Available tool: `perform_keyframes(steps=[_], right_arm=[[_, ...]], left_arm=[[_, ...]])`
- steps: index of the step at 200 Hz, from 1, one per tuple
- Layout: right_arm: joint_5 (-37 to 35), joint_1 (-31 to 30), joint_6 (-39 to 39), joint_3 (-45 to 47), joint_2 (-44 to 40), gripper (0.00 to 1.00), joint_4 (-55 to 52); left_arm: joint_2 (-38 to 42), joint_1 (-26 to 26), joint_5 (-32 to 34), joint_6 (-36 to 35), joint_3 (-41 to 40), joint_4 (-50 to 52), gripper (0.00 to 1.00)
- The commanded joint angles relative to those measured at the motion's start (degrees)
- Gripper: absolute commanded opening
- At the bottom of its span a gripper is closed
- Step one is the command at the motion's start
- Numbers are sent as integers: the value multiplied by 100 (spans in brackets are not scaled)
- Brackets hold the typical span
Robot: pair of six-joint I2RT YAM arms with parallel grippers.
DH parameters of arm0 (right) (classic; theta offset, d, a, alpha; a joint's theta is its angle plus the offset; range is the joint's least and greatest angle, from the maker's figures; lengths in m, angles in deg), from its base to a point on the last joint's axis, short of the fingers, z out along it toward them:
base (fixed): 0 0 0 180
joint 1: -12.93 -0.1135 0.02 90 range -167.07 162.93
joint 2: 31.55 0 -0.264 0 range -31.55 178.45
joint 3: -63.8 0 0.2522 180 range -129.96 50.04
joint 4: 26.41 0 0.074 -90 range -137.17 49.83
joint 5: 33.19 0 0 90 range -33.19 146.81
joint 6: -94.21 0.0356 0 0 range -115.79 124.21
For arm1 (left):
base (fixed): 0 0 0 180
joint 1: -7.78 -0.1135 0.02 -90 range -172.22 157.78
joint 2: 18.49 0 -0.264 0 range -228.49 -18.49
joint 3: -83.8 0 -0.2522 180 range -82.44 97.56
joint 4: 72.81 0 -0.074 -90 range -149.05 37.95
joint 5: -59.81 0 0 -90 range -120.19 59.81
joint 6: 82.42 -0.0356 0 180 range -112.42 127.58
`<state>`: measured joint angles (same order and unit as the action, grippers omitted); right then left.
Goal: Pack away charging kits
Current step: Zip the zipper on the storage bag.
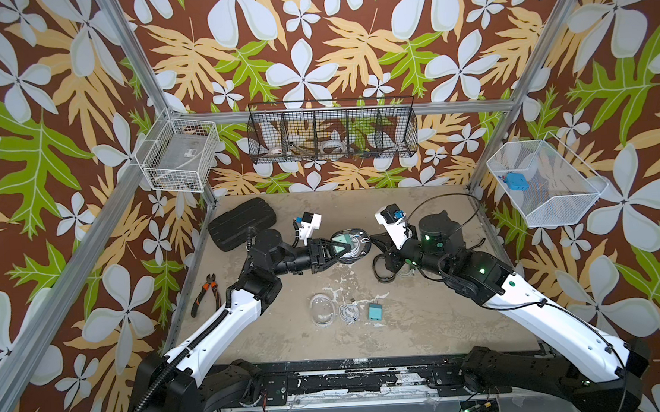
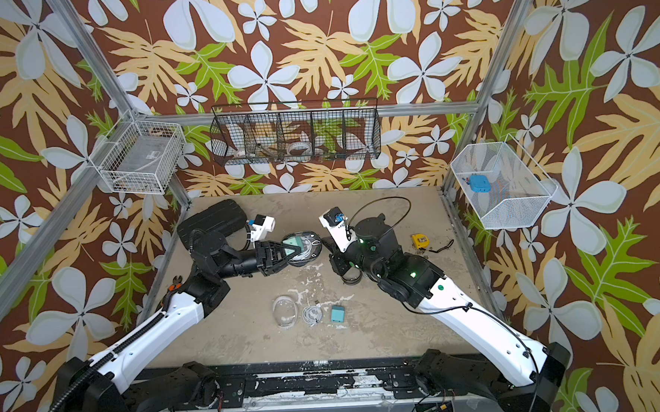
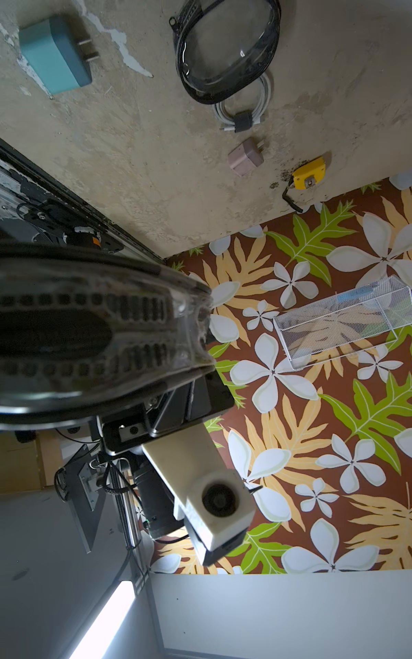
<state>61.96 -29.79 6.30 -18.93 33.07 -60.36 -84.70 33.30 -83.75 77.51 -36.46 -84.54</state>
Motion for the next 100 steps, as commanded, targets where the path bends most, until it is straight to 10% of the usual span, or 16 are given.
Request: perform_keyframes(steps=[1, 18, 45, 100], right_arm=[[336, 9, -484, -227, 160, 0, -46], [648, 59, -504, -820, 548, 1, -1045], [1663, 280, -413, -1388, 594, 57, -1852], [3636, 835, -75, -1781, 977, 64, -1765]], left_arm=[[26, -167, -615, -555, 61, 328, 0], [-67, -187, -548, -1437, 409, 1153, 0], [-261, -180, -251, -3024, 1022, 2715, 0], [-414, 75, -414, -4668, 1404, 3929, 0]])
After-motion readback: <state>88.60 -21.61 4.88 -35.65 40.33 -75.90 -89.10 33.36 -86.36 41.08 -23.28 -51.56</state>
